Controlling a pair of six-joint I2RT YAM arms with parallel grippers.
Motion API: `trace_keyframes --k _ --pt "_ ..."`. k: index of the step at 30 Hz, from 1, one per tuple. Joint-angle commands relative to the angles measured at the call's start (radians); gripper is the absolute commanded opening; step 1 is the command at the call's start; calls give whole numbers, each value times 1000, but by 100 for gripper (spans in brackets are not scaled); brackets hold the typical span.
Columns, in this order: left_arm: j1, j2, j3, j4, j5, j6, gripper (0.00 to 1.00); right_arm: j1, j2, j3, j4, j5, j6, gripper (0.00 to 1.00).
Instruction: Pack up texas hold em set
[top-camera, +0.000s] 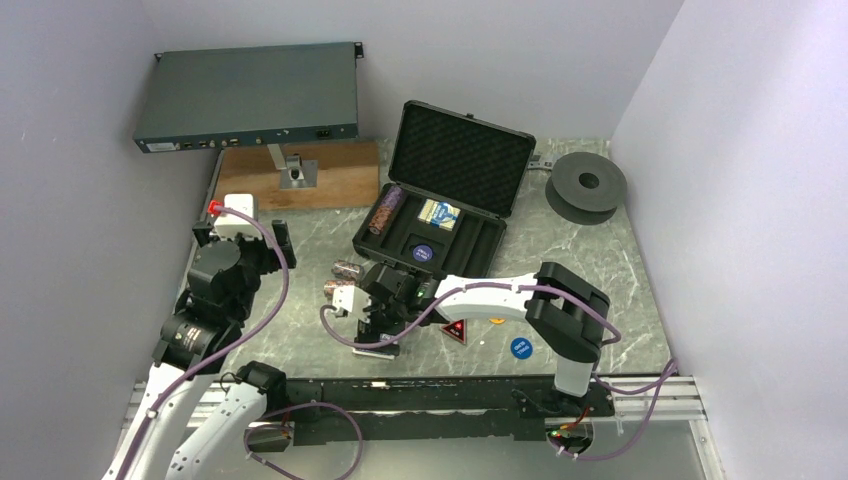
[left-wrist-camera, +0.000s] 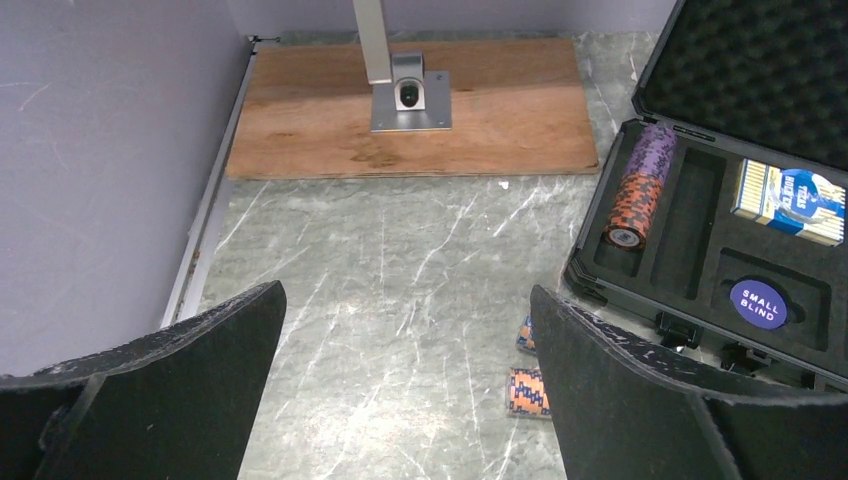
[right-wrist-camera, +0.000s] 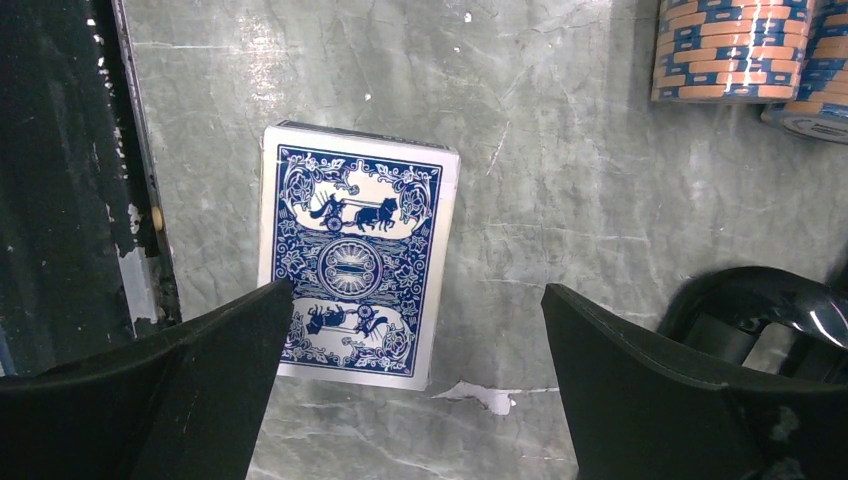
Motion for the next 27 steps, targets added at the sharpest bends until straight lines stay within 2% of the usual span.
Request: trace_keyframes --k 1,7,16,27 --pt "4 -18 40 4 -55 -22 100 12 10 48 31 13 18 100" --pt "8 -35 48 -23 -161 -54 100 21 33 64 16 11 20 100" --pt "19 -48 41 -12 -157 -52 100 26 56 79 -4 9 23 100" --pt "21 -45 40 -12 -157 -53 100 35 53 79 -47 -94 27 100"
